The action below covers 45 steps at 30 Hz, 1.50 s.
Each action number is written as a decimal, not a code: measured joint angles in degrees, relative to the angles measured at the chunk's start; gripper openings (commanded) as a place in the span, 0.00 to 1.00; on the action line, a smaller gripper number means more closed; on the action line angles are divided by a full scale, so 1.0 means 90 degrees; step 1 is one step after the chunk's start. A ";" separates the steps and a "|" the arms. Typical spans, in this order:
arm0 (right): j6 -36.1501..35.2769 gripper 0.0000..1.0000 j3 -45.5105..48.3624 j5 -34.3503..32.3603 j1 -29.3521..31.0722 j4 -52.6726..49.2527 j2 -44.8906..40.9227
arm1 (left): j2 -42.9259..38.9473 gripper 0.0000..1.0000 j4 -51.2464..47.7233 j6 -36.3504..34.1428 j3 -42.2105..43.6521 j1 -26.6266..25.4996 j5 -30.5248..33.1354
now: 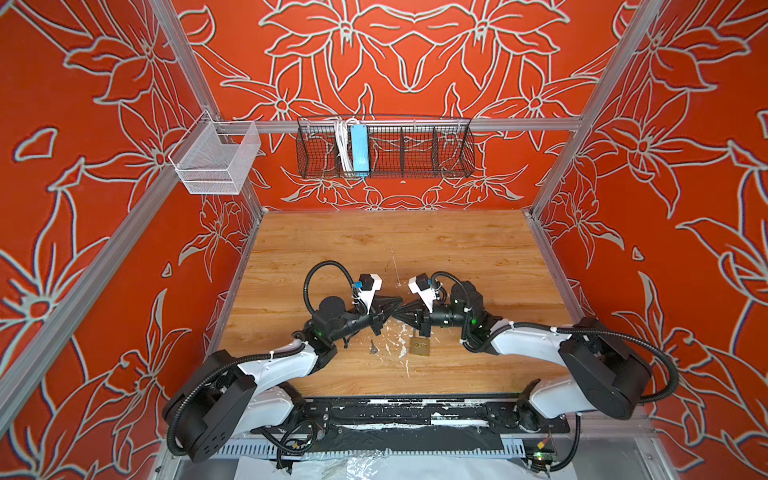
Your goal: Unlock with the key
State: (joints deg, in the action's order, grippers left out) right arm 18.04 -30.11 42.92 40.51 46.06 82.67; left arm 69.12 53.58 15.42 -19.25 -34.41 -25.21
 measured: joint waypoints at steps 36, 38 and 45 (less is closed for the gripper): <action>0.0114 0.00 0.1122 -0.4755 -0.1902 -0.6669 -0.5734 | 0.4058 0.92 -1.0207 0.2851 -0.5979 -0.2528 0.4345; 0.0112 0.00 0.1188 -0.4731 -0.1914 -0.6705 -0.5748 | 0.4131 0.87 -1.0278 0.2987 -0.5977 -0.2645 0.4231; 0.0112 0.00 0.1280 -0.4714 -0.1972 -0.6662 -0.5802 | 0.4563 0.84 -1.0343 0.3449 -0.6319 -0.2895 0.4078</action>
State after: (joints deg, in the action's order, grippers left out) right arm 19.05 -18.59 0.49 22.76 -13.89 30.46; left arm 110.19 -39.51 46.46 -76.12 -60.47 11.49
